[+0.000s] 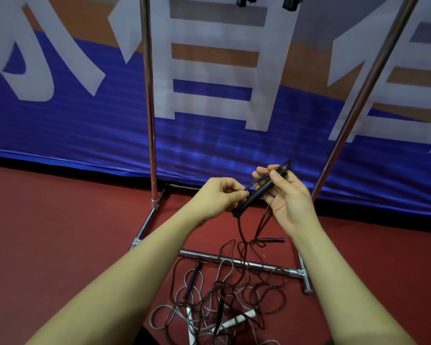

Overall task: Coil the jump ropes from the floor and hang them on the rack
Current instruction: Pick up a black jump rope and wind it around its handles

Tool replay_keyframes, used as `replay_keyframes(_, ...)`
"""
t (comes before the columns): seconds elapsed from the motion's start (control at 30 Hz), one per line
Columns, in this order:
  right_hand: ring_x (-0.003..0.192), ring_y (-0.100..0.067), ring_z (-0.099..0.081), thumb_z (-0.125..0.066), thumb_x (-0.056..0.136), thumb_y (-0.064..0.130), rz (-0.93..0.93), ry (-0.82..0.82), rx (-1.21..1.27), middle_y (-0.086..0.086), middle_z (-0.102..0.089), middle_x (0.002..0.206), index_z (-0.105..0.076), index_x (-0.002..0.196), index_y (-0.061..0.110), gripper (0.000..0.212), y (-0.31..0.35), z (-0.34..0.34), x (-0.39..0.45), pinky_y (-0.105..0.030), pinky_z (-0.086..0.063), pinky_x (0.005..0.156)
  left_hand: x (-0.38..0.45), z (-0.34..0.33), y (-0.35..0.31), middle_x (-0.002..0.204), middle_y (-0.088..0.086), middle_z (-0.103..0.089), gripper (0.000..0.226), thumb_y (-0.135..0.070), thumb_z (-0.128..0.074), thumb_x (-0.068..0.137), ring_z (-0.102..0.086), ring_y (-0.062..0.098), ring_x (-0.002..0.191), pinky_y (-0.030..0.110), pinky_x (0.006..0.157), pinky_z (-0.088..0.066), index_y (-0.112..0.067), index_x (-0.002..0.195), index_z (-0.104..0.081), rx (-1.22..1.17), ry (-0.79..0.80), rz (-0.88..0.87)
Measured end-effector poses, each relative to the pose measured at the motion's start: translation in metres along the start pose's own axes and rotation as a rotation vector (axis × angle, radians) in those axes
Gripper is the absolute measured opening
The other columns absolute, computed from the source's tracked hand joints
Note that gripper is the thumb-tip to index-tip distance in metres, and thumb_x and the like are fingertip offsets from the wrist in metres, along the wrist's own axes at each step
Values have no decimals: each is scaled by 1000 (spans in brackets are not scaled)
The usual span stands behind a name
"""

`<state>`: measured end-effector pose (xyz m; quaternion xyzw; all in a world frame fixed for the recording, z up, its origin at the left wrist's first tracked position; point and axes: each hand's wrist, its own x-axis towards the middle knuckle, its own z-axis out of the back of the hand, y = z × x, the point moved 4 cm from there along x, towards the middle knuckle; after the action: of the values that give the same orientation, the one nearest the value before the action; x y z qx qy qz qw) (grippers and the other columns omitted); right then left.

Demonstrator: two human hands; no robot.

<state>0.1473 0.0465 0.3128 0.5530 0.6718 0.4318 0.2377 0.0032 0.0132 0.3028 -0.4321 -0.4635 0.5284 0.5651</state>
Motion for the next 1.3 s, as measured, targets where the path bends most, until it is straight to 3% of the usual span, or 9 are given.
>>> replay_keyframes(0.1, 91, -19, -70, -44, 96, 3, -30, -18, -33, -5, -74, 92, -61, 99, 8, 18, -2, 1, 2, -32, -57, 82, 4, 13, -5, 65, -3, -65, 16, -4, -62, 89, -54, 4, 55, 15, 58, -46, -12, 76, -62, 11, -94, -45)
replay_keyframes(0.23, 82, -18, -71, -42, 97, 4, -114, -11, -149, -6, -74, 84, -59, 98, 5, 18, -13, 2, 2, -28, -58, 75, 6, 32, -3, 65, 0, -66, 11, -7, -62, 90, -54, 6, 52, 17, 55, -46, -11, 80, -62, 13, -161, -32)
replay_keyframes(0.37, 79, -16, -71, -41, 97, 2, -204, 56, -239, -4, -74, 81, -60, 96, 8, 20, -27, -4, 0, -27, -55, 76, 4, 36, 0, 66, 2, -67, 11, -8, -59, 92, -65, 13, 60, 28, 65, -56, -13, 82, -59, -377, -198, 104)
replay_keyframes(0.5, 90, -17, -67, -43, 96, 2, -300, 170, -400, -6, -71, 96, -62, 97, 12, 22, -42, -10, -6, -25, -49, 84, 6, 39, -7, 68, 4, -70, 8, -6, -56, 93, -71, 18, 67, 32, 65, -59, -9, 86, -59, -722, -210, 114)
replay_keyframes(0.7, 82, -11, -67, -45, 97, 4, -337, 291, -571, -1, -71, 88, -57, 94, 17, 18, -51, -18, -13, -26, -51, 77, 11, 48, -6, 69, 6, -72, 8, -4, -52, 95, -72, 17, 67, 30, 58, -59, -4, 90, -57, -958, -339, 68)
replay_keyframes(0.9, 76, -22, -71, -44, 95, 3, -148, 147, -339, -4, -72, 76, -52, 91, 13, 13, -29, -17, -6, -43, -55, 76, 10, 40, 5, 87, 9, -68, 30, -31, -40, 101, -68, 16, 73, 30, 70, -54, -8, 93, -59, -628, -191, 261)
replay_keyframes(1.03, 80, -24, -72, -42, 96, 5, -89, 81, -143, -6, -72, 79, -49, 89, 13, 13, -8, -13, -2, -41, -60, 69, 3, 23, 12, 86, 5, -68, 24, -27, -46, 99, -65, 14, 78, 27, 80, -48, -11, 95, -63, -314, 64, 335)
replay_keyframes(1.13, 85, -26, -71, -43, 95, 7, -48, 53, -79, -7, -72, 82, -51, 89, 13, 12, 2, -9, -2, -39, -59, 68, -5, 12, 12, 83, 3, -66, 13, -19, -56, 94, -62, 16, 81, 23, 76, -49, -13, 96, -66, -192, 233, 293)
replay_keyframes(1.3, 84, -26, -72, -43, 95, 8, -41, 50, -51, -7, -72, 82, -52, 90, 13, 12, 7, -5, -2, -36, -58, 64, -6, 8, 12, 71, -3, -67, 10, -9, -60, 91, -65, 13, 69, 27, 67, -56, -14, 84, -67, -150, 223, 229)
